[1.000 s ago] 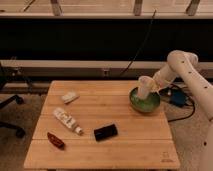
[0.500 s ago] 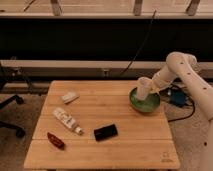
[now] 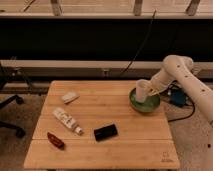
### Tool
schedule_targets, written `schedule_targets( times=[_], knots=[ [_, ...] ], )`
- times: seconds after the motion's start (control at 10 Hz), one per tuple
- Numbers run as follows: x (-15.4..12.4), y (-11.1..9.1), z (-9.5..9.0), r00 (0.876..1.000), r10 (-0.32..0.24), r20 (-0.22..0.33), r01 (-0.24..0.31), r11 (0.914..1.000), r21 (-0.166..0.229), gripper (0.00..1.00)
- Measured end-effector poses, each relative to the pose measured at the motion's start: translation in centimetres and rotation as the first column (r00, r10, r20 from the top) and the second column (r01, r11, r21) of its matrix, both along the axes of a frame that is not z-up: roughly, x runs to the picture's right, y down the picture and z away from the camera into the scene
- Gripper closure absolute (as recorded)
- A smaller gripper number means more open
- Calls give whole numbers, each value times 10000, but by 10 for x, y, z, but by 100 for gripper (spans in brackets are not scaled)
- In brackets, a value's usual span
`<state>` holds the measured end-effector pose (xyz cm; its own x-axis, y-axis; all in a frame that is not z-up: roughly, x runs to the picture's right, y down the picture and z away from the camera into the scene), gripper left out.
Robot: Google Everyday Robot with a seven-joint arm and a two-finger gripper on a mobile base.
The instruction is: Place the ceramic cup in the ceramic bowl
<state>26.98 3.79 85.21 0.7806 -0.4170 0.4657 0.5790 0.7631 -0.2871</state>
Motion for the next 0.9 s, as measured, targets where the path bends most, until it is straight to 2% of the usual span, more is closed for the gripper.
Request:
schedule_targets(
  times=[0.5, 0.9],
  knots=[
    [-5, 12, 4, 9991, -334, -254, 336, 9994, 74, 20],
    [3, 6, 2, 9982, -416, -430, 425, 9989, 202, 20]
  ],
)
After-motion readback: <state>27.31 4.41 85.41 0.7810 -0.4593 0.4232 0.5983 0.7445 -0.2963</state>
